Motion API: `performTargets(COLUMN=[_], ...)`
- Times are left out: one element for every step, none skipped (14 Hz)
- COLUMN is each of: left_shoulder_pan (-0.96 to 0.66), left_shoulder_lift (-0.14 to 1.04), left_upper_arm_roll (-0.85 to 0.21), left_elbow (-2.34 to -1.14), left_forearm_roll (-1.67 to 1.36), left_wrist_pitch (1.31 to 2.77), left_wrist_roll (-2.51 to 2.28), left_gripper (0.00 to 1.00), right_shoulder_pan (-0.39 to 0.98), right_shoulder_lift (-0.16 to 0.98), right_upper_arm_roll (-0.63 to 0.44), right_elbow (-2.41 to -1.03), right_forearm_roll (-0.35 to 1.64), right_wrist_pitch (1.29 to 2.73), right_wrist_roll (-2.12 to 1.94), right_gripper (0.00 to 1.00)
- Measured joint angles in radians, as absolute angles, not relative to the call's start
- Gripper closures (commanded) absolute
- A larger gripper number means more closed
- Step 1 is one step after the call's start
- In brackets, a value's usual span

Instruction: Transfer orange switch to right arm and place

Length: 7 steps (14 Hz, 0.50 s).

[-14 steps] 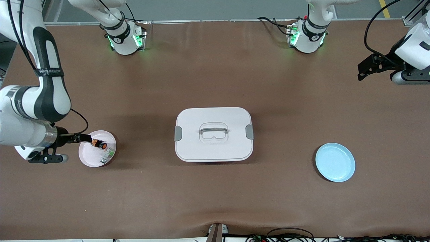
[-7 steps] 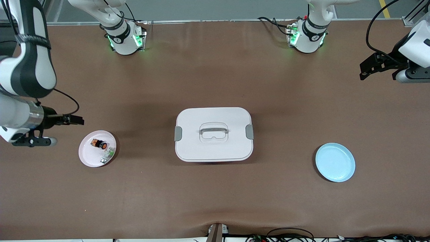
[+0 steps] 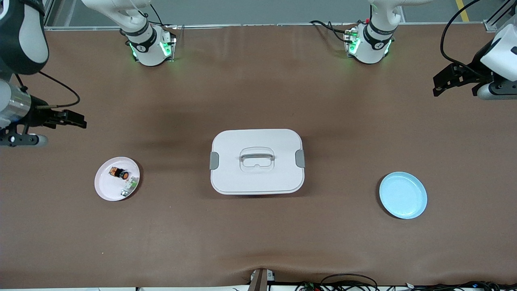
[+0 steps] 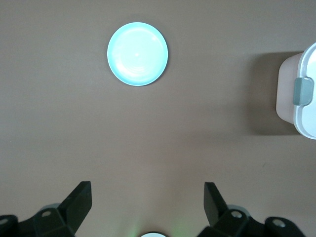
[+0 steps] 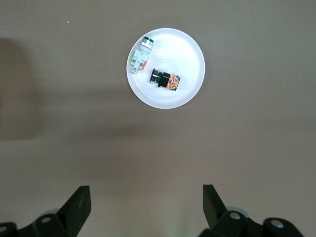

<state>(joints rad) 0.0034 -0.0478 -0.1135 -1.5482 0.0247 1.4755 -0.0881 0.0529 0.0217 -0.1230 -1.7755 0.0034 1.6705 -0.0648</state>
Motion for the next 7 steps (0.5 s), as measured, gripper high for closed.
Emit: performTargets(left_shoulder_pan=[0.003, 0.003, 0.003, 0.003, 0.003, 0.003, 0.003], left_shoulder_lift=[-0.048, -0.048, -0.048, -0.048, -0.048, -0.048, -0.048], left_upper_arm_roll=[-0.113, -0.113, -0.113, -0.114, -0.114, -0.114, -0.115], left_elbow=[-1.548, -1.548, -1.548, -1.547, -1.547, -1.547, -1.547], left_forearm_roll=[0.025, 0.025, 0.025, 0.025, 0.025, 0.025, 0.025], left_wrist_pitch=[1.475, 1.475, 1.475, 1.475, 1.475, 1.475, 1.475], left_wrist_roll=[-0.088, -0.088, -0.088, -0.088, -0.088, -0.088, -0.088], left_gripper=[0.0, 0.0, 0.0, 0.0, 0.0, 0.0, 0.0], right_shoulder_pan=[0.052, 0.052, 0.051, 0.05, 0.05, 0.049, 0.049], right_shoulder_lift=[-0.008, -0.04, -0.072, -0.1, -0.122, -0.135, -0.142], right_upper_arm_roll=[-0.123, -0.123, -0.124, -0.124, -0.124, -0.125, -0.125], right_elbow=[-1.802, -1.838, -1.877, -1.911, -1.936, -1.948, -1.95], right_forearm_roll=[0.001, -0.001, -0.002, -0.003, -0.004, -0.004, -0.004], right_wrist_pitch=[1.689, 1.716, 1.742, 1.758, 1.765, 1.77, 1.771], right_wrist_roll=[-0.065, -0.065, -0.065, -0.065, -0.065, -0.065, -0.065], right_gripper=[0.0, 0.0, 0.0, 0.0, 0.0, 0.0, 0.0])
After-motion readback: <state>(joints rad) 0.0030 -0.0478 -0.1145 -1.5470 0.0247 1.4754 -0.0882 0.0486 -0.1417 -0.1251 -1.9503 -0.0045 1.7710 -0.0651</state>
